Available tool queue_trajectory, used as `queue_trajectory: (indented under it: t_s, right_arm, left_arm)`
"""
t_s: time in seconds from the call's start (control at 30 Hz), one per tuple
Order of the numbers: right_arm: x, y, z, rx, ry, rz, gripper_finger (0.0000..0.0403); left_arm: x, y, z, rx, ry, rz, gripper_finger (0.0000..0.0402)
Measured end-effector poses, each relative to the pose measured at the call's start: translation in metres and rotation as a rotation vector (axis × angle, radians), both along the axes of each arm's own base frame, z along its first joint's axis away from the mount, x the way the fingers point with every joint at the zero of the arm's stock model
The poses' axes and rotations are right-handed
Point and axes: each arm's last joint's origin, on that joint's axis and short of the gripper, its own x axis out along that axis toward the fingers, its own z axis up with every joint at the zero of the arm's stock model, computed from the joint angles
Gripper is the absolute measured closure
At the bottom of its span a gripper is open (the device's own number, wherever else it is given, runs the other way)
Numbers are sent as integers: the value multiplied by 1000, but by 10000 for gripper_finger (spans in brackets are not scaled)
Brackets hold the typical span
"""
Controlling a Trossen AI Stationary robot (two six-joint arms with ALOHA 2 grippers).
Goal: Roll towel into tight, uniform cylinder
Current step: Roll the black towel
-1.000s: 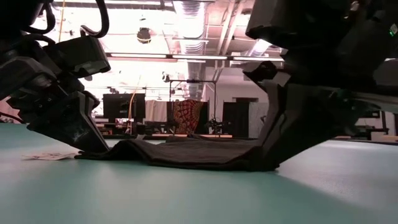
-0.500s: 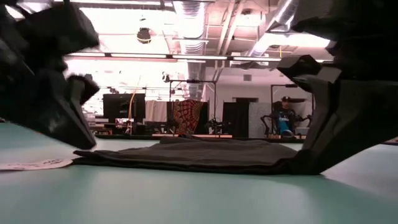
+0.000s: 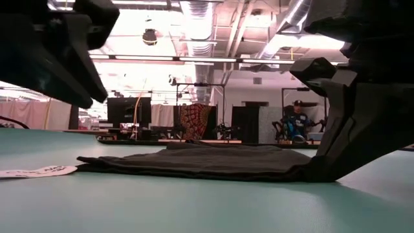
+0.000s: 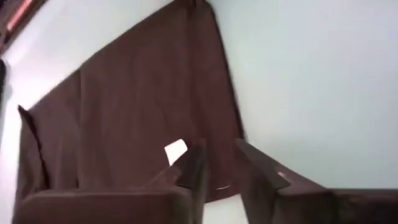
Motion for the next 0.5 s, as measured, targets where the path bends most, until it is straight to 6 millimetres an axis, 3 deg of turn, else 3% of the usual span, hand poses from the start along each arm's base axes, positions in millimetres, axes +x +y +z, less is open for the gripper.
queue_trajectory:
  t_s: [0.27,0.5]
  right_arm:
    - [0,0,0,5,-1,-7,396]
    - [1,0,0,9,-4,-9,395]
  left_arm:
    - [14,22,-6,-155,84,40,243]
    - [15,18,-17,-165,132,-7,227]
